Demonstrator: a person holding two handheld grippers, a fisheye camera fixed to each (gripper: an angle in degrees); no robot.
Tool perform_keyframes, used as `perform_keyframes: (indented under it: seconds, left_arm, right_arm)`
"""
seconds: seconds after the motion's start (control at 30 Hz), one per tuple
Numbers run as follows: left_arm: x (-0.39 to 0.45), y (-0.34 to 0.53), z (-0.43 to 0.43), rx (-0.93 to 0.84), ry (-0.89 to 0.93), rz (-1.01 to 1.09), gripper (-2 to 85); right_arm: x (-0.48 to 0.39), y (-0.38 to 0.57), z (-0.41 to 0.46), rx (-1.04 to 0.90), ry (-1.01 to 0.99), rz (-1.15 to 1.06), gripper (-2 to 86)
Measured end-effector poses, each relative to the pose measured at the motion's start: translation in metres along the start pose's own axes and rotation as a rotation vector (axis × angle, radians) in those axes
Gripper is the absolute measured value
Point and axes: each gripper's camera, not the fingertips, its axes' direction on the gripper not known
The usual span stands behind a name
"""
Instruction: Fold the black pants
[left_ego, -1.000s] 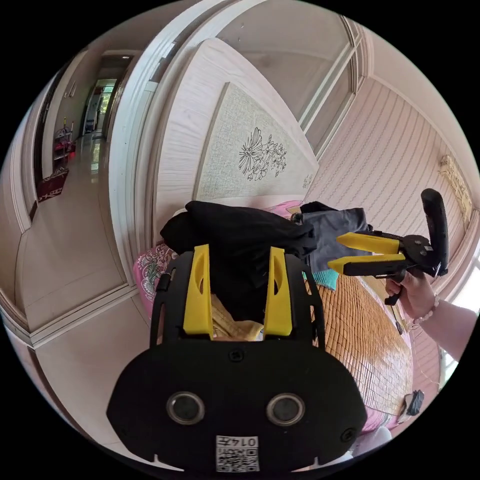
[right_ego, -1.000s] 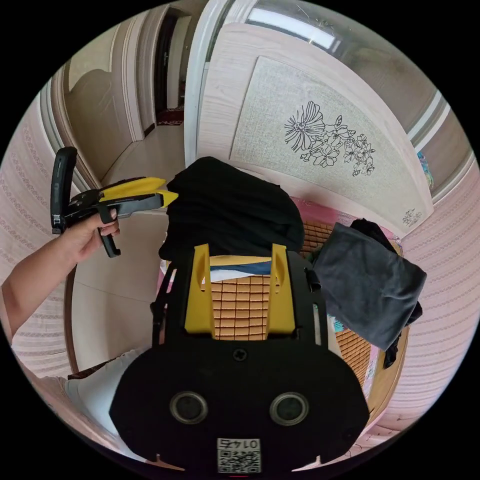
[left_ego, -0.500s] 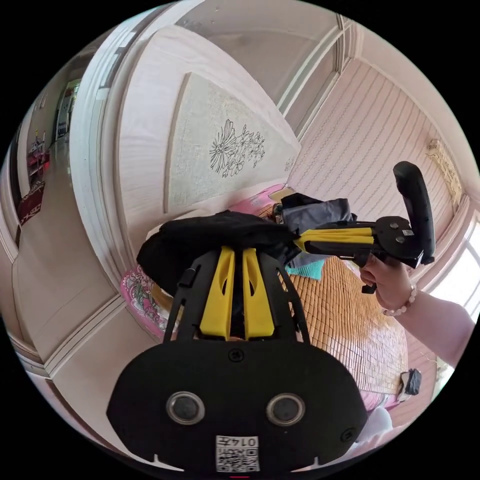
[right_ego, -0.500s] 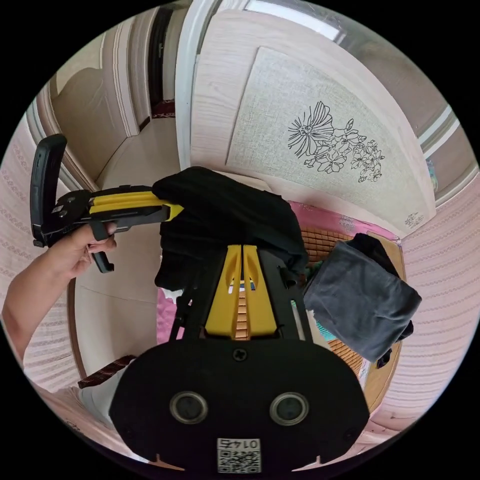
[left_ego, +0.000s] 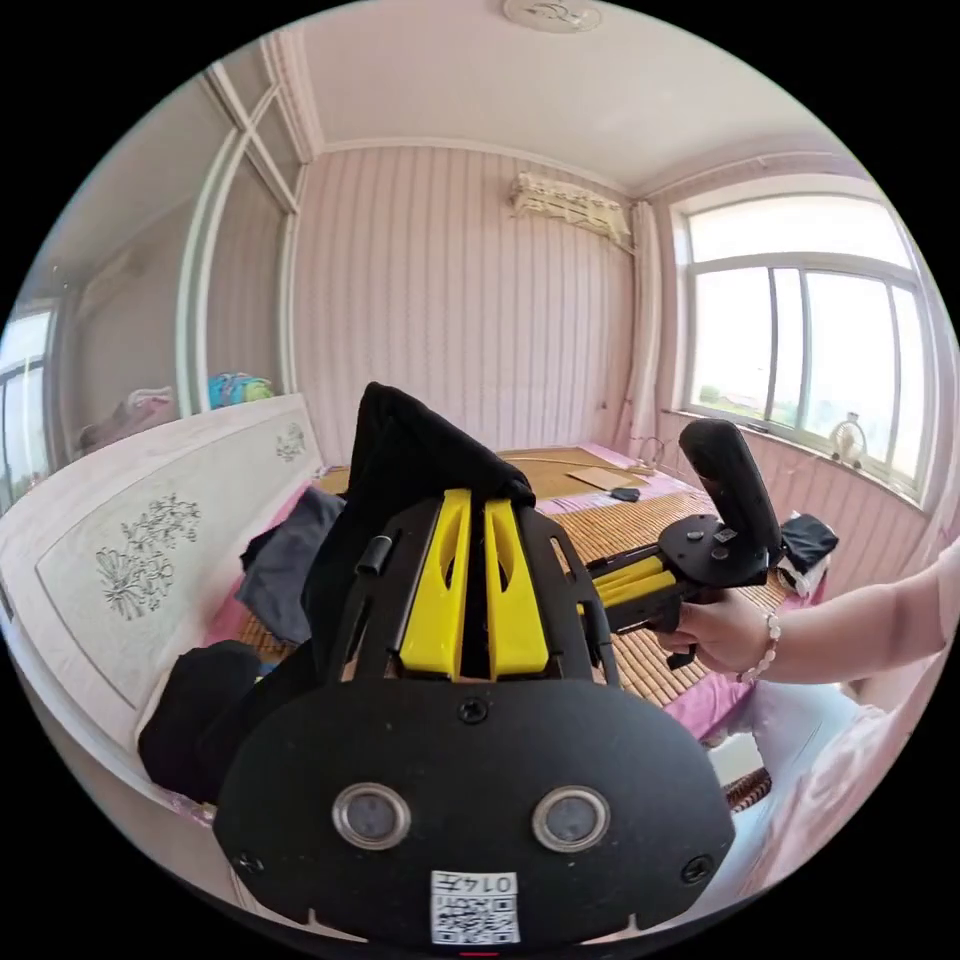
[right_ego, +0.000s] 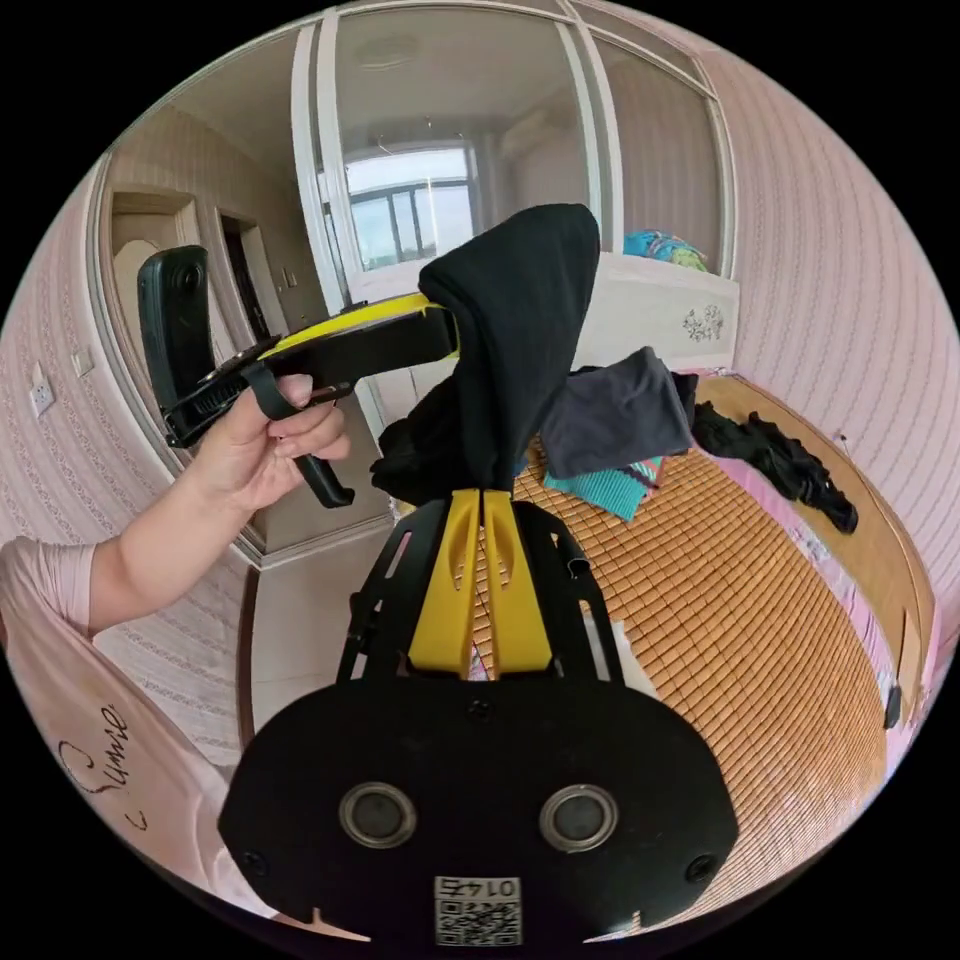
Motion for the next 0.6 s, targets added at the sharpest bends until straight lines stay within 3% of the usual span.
perform_keyframes:
  seconds: [0.13,0.2,0.3,0.4,0.5,0.6]
  left_arm:
    - [0.115,0.072,0.103,-0.174,0.188,-0.047,-0.6]
    - [0.162,0.124,0.155,-0.305,0.321,-0.166,-0.9]
    - [0.188,0.154,0.183,-0.419,0.339,-0.197,-0.9]
    - [0.17,0.161,0.171,-0.386,0.318,-0.226,-0.9]
    - [0.12,0.174,0.139,-0.347,0.22,-0.312,-0.6]
    - [0.057,0.2,0.111,-0.421,0.071,-0.426,0.8]
  right_arm:
    - [0.084,0.159,-0.011,-0.186,0.025,0.419,-0.6]
    - [0.104,0.212,-0.006,-0.286,0.09,0.535,-0.4]
    - [0.132,0.266,-0.021,-0.284,0.16,0.699,-0.3]
    - [0.149,0.292,-0.034,-0.217,0.064,0.78,-0.4]
    - [0.145,0.297,-0.042,-0.193,0.095,0.777,-0.3]
    - [0.127,0.288,-0.048,-0.18,0.115,0.638,0.2]
